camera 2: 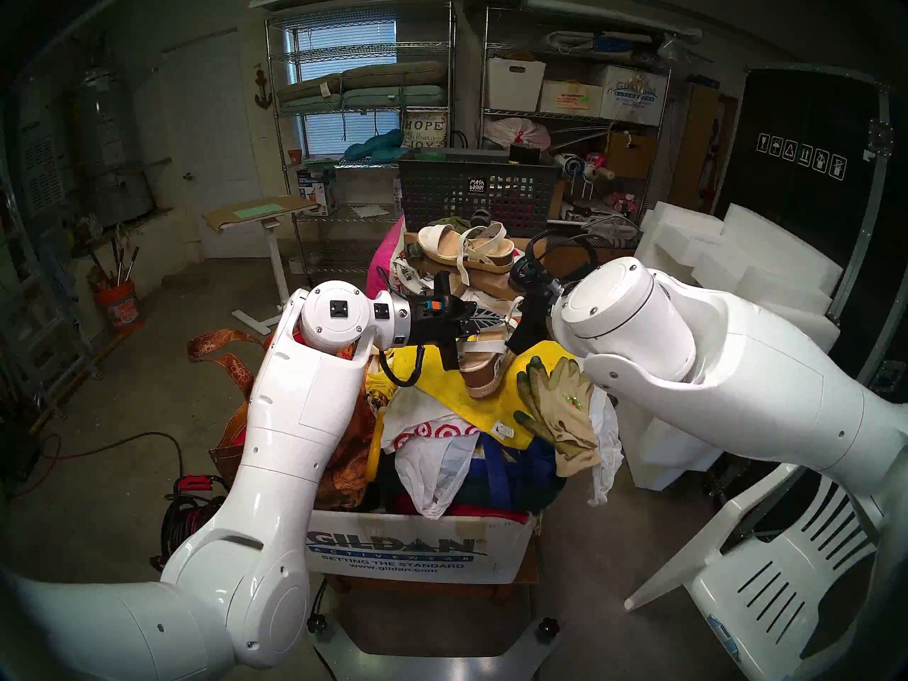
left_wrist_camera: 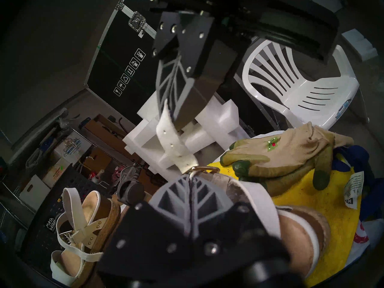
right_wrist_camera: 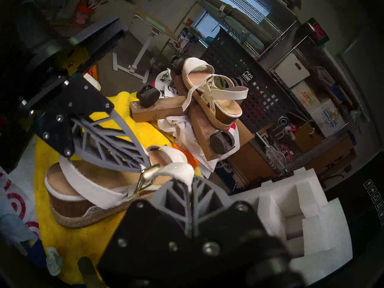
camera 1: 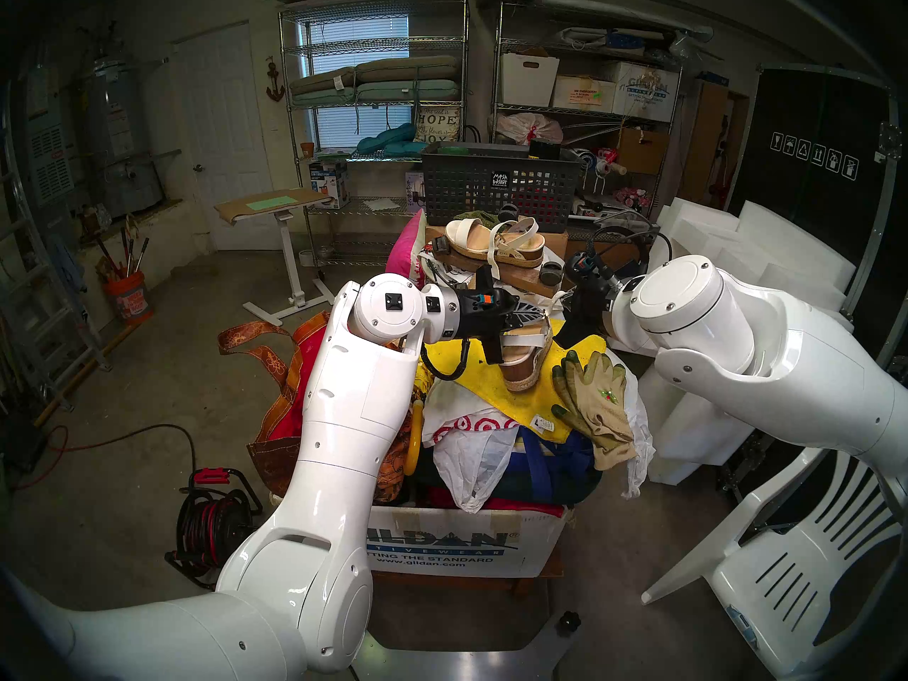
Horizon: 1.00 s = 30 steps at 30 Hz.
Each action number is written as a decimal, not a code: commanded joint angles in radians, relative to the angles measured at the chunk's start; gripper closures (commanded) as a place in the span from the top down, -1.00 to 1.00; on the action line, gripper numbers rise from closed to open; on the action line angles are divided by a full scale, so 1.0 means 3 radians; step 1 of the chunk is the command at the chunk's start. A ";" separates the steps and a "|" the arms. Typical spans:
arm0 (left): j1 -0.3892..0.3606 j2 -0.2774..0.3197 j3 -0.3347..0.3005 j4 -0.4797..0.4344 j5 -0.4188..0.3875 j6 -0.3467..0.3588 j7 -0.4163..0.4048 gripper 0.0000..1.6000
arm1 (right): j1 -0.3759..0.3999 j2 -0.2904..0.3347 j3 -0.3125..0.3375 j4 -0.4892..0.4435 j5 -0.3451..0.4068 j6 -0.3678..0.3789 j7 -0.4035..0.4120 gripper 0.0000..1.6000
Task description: Unbuckle a shoe
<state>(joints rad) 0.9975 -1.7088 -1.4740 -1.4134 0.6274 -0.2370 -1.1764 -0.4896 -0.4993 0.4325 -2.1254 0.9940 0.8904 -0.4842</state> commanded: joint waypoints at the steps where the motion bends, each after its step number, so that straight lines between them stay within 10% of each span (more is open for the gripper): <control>1: -0.0125 0.0015 -0.0014 -0.0014 0.0016 -0.0071 0.0047 -1.00 | -0.0001 0.0098 0.0054 -0.0052 0.0036 -0.0099 0.0044 -0.87; 16: -0.0120 0.0142 -0.0077 -0.0006 0.0011 -0.0308 0.0046 -1.00 | -0.0058 0.0265 0.0064 -0.0056 0.0148 -0.0408 0.0384 -0.13; 30: -0.0071 0.0214 -0.0051 -0.0005 0.0001 -0.0505 0.0002 -1.00 | -0.0079 0.0395 0.0172 -0.0148 0.0289 -0.0770 0.0509 -0.01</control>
<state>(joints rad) 0.9887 -1.6427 -1.4930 -1.3994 0.6342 -0.3706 -1.1773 -0.5207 -0.4049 0.4501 -2.1468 1.0718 0.7196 -0.3313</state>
